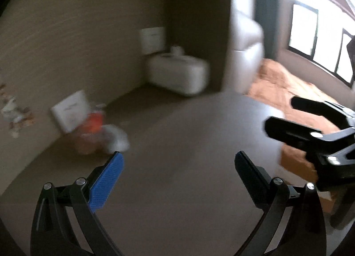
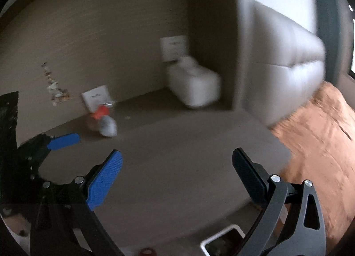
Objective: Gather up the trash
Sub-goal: 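Move both tools back over the remaining desk trash, then grasp orange-labelled bottle with left tool while right tool grasps grey cloth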
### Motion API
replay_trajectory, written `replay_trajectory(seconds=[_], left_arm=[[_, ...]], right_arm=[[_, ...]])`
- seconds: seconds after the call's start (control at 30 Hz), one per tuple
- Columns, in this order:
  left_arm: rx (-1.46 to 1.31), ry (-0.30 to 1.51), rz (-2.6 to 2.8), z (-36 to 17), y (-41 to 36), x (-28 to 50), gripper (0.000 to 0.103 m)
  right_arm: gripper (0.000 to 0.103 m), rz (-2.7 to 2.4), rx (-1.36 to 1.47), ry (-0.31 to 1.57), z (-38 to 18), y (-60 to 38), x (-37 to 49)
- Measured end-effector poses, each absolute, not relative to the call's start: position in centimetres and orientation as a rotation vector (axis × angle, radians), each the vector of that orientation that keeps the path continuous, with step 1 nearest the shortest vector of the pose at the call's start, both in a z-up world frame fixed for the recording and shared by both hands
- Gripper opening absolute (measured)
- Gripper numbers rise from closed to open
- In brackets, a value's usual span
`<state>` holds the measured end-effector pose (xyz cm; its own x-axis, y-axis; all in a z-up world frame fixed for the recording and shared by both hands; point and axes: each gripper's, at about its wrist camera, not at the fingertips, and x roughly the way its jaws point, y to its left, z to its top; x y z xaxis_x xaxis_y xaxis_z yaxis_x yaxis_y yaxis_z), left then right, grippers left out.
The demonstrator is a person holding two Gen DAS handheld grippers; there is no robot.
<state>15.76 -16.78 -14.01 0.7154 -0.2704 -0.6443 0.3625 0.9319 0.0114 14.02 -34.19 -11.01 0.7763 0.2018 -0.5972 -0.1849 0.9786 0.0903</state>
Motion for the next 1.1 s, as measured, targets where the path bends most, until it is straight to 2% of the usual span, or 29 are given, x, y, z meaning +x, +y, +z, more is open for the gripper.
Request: replay_trajectory(seconds=[0.17,0.33,0.83,0.93,0.97,1.0,1.1], left_arm=[[0.093,0.706,-0.221,-13.8,-8.7,18.6,0.098],[0.101,0.706,-0.183,-15.2,-4.4,22.0,0.098],[0.153,0.796,-0.287,-20.8,-2.7,30.2,0.096],[0.163,0.799,-0.302,-21.3,-2.8,31.0,0.089],[0.171,0.797,-0.301,-21.4,-2.9,31.3,0.087],[0.187,0.803,-0.313,-21.6,-3.2,31.7,0.081],[0.190,0.806,-0.351,-21.6,-3.6,32.3,0.071]], right_arm=[[0.099,0.299,0.000,0.660,-12.1,-28.2,17.0],[0.099,0.355,-0.009,0.694,-13.6,-23.9,20.0],[0.098,0.308,-0.029,0.838,-18.8,-19.4,27.1],[0.092,0.294,-0.046,0.851,-19.4,-19.0,27.9],[0.085,0.300,-0.047,0.861,-19.7,-18.8,28.2],[0.083,0.302,-0.047,0.869,-19.9,-18.8,28.4],[0.075,0.313,-0.043,0.888,-20.6,-18.5,29.1]])
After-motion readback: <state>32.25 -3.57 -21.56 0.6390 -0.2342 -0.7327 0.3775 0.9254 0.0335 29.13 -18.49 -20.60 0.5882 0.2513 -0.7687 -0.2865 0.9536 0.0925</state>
